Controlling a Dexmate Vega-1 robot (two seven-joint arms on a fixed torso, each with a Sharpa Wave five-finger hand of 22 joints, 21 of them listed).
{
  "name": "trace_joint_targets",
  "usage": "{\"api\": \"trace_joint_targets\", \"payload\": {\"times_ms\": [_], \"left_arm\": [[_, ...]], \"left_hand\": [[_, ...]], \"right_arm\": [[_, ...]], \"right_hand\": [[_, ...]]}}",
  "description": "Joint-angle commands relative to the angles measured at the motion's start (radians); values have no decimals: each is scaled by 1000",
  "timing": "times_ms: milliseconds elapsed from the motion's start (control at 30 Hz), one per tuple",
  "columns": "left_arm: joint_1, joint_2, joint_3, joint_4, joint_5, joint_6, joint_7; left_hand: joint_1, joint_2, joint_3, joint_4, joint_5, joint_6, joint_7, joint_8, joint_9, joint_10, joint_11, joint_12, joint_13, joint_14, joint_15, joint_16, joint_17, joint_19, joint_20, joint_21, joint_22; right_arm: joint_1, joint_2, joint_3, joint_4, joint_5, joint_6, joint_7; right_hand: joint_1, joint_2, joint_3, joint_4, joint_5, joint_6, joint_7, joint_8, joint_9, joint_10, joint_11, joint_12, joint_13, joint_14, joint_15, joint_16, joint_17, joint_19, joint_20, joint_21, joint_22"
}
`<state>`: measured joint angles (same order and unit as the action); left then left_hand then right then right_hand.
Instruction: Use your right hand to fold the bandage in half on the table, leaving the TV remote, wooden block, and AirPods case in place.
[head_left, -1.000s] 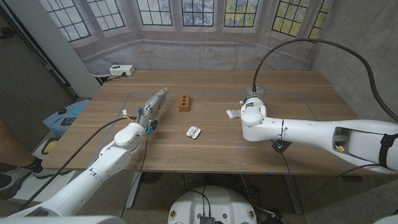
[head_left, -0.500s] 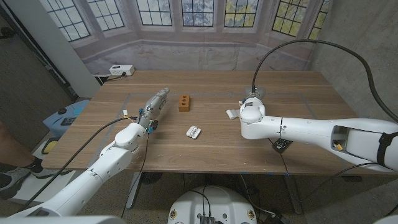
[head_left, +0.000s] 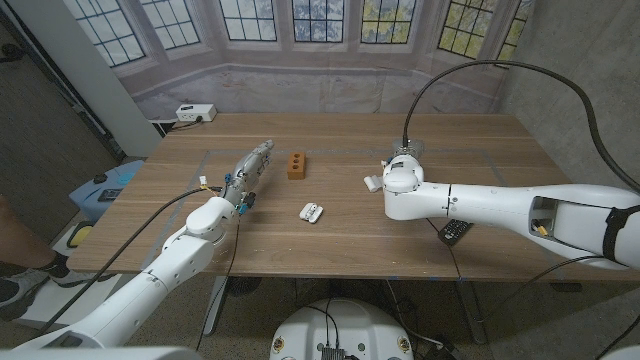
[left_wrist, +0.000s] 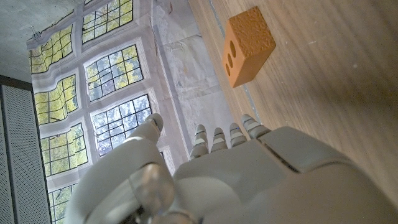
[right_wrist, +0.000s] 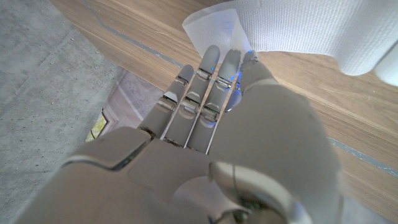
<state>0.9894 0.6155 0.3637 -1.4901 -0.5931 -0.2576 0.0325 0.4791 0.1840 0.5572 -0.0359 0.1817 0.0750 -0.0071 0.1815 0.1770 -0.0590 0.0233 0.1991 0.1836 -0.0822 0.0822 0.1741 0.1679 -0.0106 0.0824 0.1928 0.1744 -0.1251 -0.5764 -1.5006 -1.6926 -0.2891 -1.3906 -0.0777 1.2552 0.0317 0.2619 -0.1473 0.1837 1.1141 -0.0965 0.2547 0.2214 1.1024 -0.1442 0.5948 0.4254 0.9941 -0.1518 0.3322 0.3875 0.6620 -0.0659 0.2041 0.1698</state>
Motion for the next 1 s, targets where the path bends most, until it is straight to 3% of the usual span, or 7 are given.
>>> {"api": "trace_joint_targets", "payload": {"times_ms": [33,467,767,1000], "left_arm": [[-6,-8,3,16,-2,-11,-10],[0,-6,4,7,0,-11,-8],[3,-6,7,-1,2,-11,-7],[9,-3,6,-7,4,-13,-5]], "left_hand": [[0,3,4,-3,5,5,0,3,3,0,10,6,5,1,12,5,2,4,2,6,2],[1,4,5,-3,5,5,-1,3,3,0,14,6,5,0,16,5,2,4,3,6,3],[1,4,6,-3,5,6,0,3,3,1,17,6,5,1,17,6,2,4,3,6,3],[2,4,7,-3,5,6,0,3,3,1,16,6,5,1,18,6,2,4,4,6,3]], "right_arm": [[10,3,-4,-9,-17,-5,44],[-35,1,44,-23,-153,-5,165],[-75,5,86,-33,-277,-5,280],[-93,6,111,-52,-311,-5,309]], "right_hand": [[-19,-3,-5,3,-4,-11,5,-9,4,-11,6,-3,0,-10,-77,-6,4,1,-35,-3,5],[-76,-7,-21,25,-5,-41,21,-22,7,-50,21,-18,2,-30,-64,-24,2,-12,-18,-7,5],[-125,-18,-36,38,-7,-93,34,-43,8,-100,48,-38,0,-61,-58,-43,2,-30,3,-11,5],[-145,-20,-44,43,-6,-105,38,-48,8,-114,54,-42,2,-70,-55,-44,8,-36,10,-11,5]]}}
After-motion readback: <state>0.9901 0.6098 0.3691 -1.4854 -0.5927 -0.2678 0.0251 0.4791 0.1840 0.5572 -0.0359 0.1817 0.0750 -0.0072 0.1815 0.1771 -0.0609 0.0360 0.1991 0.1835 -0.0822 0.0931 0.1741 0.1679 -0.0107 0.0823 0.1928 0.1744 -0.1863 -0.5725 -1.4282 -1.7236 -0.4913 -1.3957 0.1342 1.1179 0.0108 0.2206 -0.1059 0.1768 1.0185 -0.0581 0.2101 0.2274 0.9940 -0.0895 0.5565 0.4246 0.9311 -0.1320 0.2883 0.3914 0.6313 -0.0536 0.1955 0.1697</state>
